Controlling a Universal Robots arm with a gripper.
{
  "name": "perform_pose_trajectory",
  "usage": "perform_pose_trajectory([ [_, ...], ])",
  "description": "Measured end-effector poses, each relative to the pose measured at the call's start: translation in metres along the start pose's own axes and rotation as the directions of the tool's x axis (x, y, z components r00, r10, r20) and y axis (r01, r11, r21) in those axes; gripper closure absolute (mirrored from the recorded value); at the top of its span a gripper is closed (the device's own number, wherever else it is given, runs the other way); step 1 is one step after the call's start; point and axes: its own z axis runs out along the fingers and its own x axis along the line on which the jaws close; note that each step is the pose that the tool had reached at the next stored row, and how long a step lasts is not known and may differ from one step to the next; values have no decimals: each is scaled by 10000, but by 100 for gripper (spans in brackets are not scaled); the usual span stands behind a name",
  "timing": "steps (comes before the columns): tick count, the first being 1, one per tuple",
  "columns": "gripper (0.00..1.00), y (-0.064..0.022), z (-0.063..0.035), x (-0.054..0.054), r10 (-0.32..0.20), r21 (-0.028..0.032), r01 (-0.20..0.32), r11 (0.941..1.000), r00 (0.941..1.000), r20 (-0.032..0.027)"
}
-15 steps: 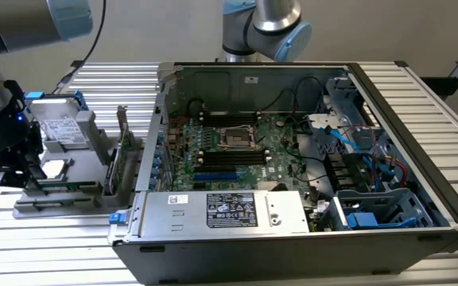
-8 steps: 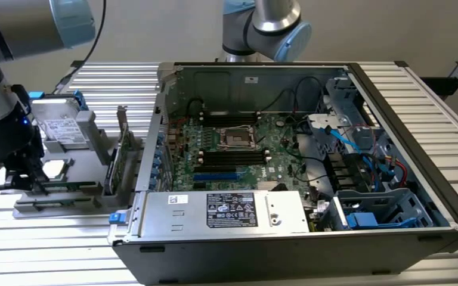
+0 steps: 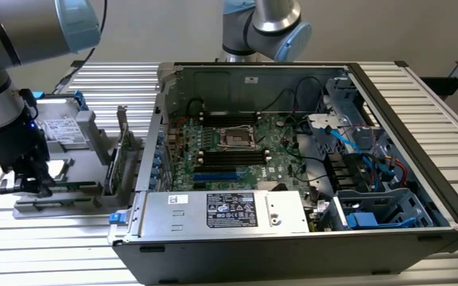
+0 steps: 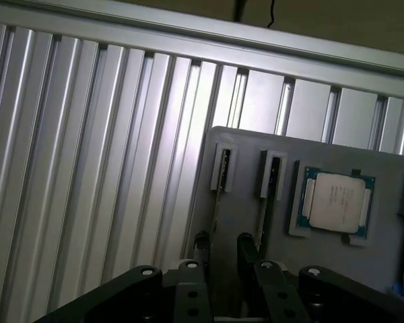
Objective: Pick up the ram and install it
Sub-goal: 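Pick up the ram and move it above insertion slot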
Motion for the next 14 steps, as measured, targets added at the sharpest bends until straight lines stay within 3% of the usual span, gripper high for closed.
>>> perform_pose_trajectory([
  [14, 69, -135, 197, 75, -184, 49, 184, 9998, 9998, -24],
])
